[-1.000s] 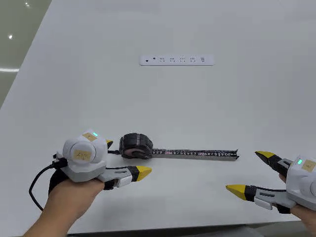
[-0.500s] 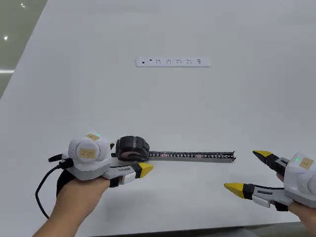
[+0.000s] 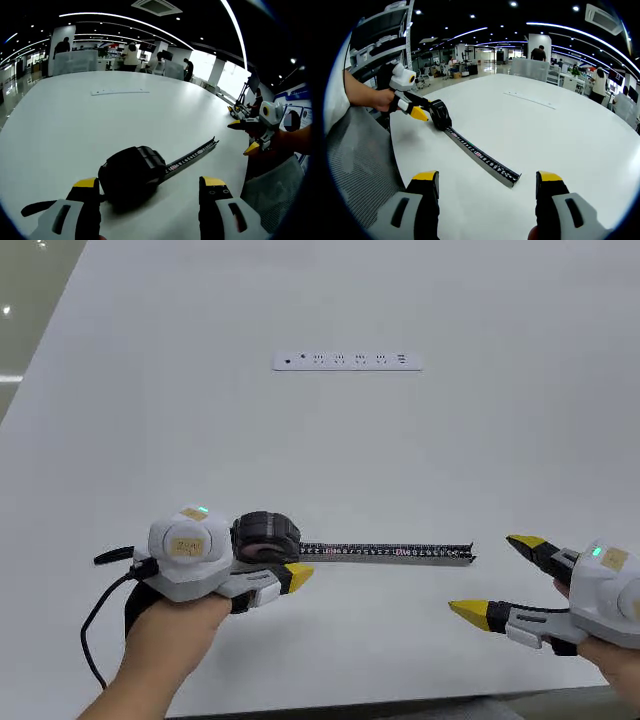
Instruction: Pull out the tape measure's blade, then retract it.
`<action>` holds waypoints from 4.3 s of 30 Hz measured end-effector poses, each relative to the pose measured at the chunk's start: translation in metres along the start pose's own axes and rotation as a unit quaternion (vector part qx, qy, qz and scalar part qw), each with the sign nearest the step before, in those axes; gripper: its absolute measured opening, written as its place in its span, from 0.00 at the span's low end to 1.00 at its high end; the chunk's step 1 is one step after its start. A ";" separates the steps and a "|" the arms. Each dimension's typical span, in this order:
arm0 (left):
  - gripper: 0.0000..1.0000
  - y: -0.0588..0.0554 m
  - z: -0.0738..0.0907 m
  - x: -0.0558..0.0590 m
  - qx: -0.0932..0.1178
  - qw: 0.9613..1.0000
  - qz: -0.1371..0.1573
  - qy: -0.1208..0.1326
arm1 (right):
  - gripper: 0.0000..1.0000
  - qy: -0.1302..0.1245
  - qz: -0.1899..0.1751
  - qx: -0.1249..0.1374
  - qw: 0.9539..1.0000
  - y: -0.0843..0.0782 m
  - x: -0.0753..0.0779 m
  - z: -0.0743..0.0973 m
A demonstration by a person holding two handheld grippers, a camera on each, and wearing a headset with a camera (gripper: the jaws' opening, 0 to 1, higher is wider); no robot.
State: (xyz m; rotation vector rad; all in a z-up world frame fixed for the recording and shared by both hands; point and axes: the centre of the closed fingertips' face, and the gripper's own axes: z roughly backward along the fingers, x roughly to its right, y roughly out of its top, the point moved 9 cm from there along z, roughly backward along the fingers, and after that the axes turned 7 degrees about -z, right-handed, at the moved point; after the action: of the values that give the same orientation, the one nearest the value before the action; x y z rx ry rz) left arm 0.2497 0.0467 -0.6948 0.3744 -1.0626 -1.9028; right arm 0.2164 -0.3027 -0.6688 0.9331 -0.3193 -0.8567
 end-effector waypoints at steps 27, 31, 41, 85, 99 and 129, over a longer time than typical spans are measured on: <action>0.68 0.002 -0.012 0.003 0.007 0.992 0.075 0.100 | 0.61 0.023 0.026 -0.033 0.999 0.006 0.014 -0.021; 0.68 0.003 -0.015 0.000 0.009 0.989 0.101 0.112 | 0.57 0.031 0.030 -0.045 0.998 0.005 0.019 -0.024; 0.64 0.003 -0.020 -0.001 0.009 0.984 0.115 0.133 | 0.49 0.042 0.040 -0.059 0.997 0.007 0.024 -0.031; 0.61 0.000 -0.026 -0.004 0.004 0.984 0.108 0.140 | 0.15 0.113 0.118 -0.147 0.976 -0.003 0.058 -0.064; 0.62 0.001 -0.025 -0.001 0.008 0.983 0.106 0.148 | 0.14 0.111 0.131 -0.148 0.974 -0.004 0.058 -0.064; 0.58 0.004 -0.023 -0.003 -0.021 0.983 0.105 0.149 | 0.11 0.123 0.145 -0.153 0.970 -0.002 0.048 -0.067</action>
State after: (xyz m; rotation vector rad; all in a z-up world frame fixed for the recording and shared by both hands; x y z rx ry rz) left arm 0.2678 0.0358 -0.7054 0.4863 -0.8275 -1.6193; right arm 0.2849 -0.3014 -0.7141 0.6731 -0.0984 -0.4960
